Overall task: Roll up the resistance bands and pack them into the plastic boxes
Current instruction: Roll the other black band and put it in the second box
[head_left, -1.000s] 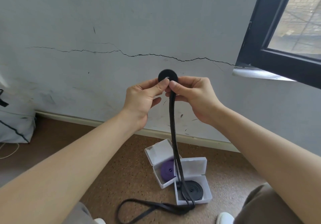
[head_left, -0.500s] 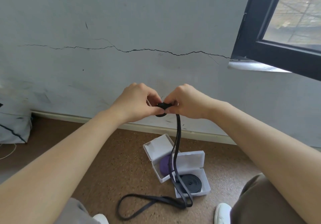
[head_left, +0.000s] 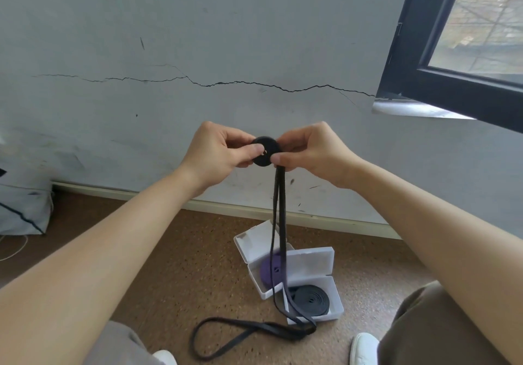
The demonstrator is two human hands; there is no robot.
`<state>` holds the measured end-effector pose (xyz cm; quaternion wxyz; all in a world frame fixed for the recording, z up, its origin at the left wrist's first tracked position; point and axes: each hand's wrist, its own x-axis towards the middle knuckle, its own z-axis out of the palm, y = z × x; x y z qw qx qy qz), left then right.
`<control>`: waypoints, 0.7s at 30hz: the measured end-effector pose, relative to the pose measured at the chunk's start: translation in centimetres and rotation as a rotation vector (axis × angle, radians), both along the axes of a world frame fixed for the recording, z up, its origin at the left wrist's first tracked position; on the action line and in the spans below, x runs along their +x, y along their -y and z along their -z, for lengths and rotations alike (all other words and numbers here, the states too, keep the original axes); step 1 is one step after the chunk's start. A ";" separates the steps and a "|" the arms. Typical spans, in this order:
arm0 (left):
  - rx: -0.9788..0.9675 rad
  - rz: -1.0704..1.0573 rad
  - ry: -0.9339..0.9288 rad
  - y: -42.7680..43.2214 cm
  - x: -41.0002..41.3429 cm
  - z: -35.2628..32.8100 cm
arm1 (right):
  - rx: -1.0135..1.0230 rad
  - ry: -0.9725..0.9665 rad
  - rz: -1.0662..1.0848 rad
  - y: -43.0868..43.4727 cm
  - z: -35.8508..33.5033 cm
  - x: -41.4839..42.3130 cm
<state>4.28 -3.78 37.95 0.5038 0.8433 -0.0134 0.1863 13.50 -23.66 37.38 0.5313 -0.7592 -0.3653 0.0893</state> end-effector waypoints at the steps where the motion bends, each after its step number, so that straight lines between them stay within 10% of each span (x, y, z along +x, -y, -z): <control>1: -0.080 0.003 0.002 0.1 -0.1 -0.1 | 0.026 -0.037 -0.004 0.0 -0.1 -0.1; 12: -0.510 -0.019 0.049 1.9 -0.3 -0.3 | 0.283 -0.267 0.022 -0.6 -1.0 -0.5; 21: 0.410 0.046 -0.011 0.3 -0.5 -0.2 | -0.261 0.333 0.050 -0.3 -0.4 -0.4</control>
